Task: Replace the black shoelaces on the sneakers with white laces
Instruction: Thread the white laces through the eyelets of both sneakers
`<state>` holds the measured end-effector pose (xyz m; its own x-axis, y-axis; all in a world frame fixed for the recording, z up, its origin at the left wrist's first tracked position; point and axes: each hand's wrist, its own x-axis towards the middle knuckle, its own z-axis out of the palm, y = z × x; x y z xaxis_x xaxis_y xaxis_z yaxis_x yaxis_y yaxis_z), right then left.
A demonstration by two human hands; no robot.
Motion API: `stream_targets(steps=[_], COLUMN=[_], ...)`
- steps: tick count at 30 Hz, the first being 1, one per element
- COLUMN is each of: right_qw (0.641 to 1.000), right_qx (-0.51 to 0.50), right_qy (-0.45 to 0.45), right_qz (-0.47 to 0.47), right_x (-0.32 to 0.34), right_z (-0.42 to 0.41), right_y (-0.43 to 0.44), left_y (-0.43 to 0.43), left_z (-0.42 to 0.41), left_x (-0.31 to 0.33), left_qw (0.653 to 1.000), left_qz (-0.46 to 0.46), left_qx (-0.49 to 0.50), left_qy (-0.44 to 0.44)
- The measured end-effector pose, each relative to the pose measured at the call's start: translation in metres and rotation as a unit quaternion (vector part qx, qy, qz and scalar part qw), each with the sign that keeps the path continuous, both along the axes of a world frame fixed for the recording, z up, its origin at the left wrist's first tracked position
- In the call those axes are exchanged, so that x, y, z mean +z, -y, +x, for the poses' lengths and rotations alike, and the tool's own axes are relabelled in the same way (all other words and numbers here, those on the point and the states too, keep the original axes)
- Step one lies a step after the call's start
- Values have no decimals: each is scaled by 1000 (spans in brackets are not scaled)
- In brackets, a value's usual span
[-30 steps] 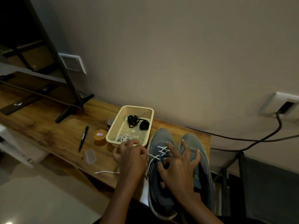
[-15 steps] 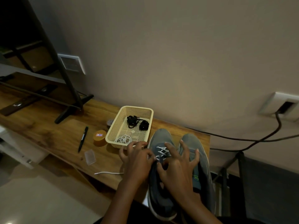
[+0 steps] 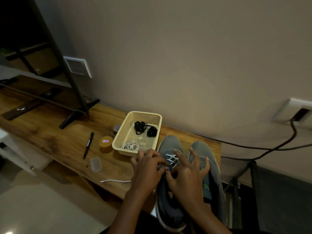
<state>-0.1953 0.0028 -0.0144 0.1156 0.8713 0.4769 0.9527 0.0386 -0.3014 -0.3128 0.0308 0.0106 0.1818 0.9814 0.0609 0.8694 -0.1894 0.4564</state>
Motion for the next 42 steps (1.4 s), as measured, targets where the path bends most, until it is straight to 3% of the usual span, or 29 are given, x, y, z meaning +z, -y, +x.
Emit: stream_targets(steps=[3, 9, 13, 16, 27, 33, 42], right_qw=[1000, 1000, 999, 999, 999, 1000, 1000], right_qx=[3, 3, 4, 8, -7, -2, -6], right_qy=[-3, -8, -27, -20, -31, -26, -16], right_qz=[4, 9, 29, 24, 22, 15, -3], right_x=[0, -2, -1, -2, -2, -4, -3], right_z=[1, 3, 3, 4, 4, 4, 5], right_y=[1, 0, 0, 1, 1, 1, -1], left_y=[-2, -8, -3, -2, -3, -1, -8], left_z=[1, -27, -20, -8, -35, -17, 0], left_x=[0, 1, 0, -2, -1, -1, -7], left_qw=[1000, 986, 996, 999, 991, 998, 1000], left_qz=[-10, -46, -31, -26, -87, -38, 15], left_qx=[18, 160, 62, 16, 101, 22, -6], left_qy=[-17, 17, 61, 24, -20, 38, -25])
